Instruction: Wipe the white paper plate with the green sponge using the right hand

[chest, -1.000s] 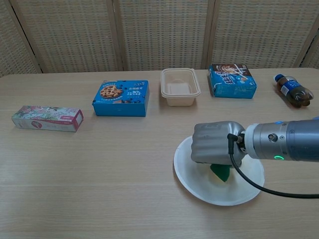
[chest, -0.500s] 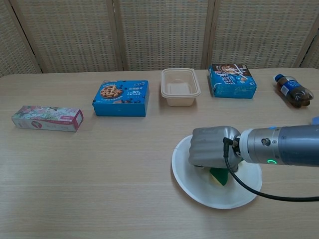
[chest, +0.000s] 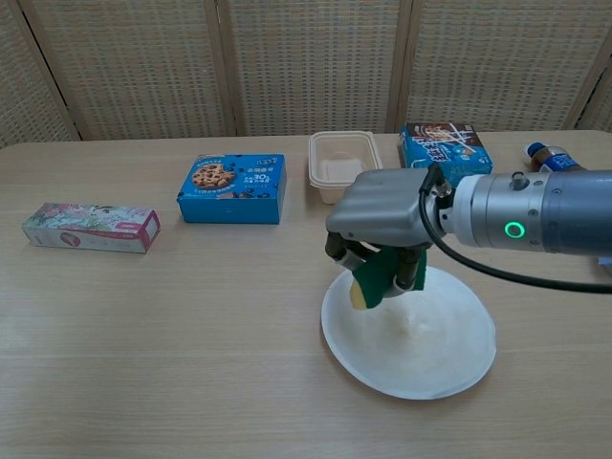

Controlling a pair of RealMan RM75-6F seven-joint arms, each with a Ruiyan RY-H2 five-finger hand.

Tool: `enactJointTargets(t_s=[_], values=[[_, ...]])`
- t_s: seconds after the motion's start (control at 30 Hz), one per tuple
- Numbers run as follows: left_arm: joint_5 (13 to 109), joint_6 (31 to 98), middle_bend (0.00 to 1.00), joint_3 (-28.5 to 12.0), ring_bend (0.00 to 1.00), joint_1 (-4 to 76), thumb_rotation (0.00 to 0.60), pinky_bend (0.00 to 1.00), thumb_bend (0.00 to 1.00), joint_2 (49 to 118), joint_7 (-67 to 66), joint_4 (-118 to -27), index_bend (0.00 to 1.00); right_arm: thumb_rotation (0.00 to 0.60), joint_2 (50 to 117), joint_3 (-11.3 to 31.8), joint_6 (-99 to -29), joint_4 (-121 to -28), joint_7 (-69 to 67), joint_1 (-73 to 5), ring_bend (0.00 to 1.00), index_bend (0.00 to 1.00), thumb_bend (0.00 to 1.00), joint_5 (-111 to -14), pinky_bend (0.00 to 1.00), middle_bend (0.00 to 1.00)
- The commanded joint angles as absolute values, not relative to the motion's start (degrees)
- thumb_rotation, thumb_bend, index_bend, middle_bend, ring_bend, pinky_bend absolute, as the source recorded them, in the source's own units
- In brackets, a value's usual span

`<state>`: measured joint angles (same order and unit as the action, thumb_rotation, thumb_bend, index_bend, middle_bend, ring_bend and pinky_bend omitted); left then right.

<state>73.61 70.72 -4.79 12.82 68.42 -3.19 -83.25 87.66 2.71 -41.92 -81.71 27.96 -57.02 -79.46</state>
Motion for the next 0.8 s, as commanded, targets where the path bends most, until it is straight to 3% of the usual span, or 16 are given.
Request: enactJointTargets(t_s=[0.03, 0.33, 0.8], values=[[73.63, 70.79, 0.00, -4.78, 0.00, 12.80, 0.600, 0.00, 0.00, 68.35, -3.26, -83.38, 0.00, 0.600, 85.98, 6.59, -43.41, -81.99, 3.49, -56.08, 0.56, 0.63, 0.67, -81.74, 0.19, 0.66], [73.02, 70.03, 0.00, -4.87, 0.00, 13.10, 0.600, 0.00, 0.00, 68.57, -3.61, -83.21, 0.00, 0.600, 88.47, 6.71, -41.67, -77.86, -18.14, -54.13, 0.56, 0.63, 0.67, -81.02, 0.17, 0.66], [73.02, 69.86, 0.00, -4.68, 0.00, 13.11, 0.600, 0.00, 0.00, 68.66, -3.65, -83.20, 0.00, 0.600, 97.06, 5.36, -39.09, -67.36, -23.61, -54.03, 0.53, 0.64, 0.67, -80.65, 0.17, 0.66]])
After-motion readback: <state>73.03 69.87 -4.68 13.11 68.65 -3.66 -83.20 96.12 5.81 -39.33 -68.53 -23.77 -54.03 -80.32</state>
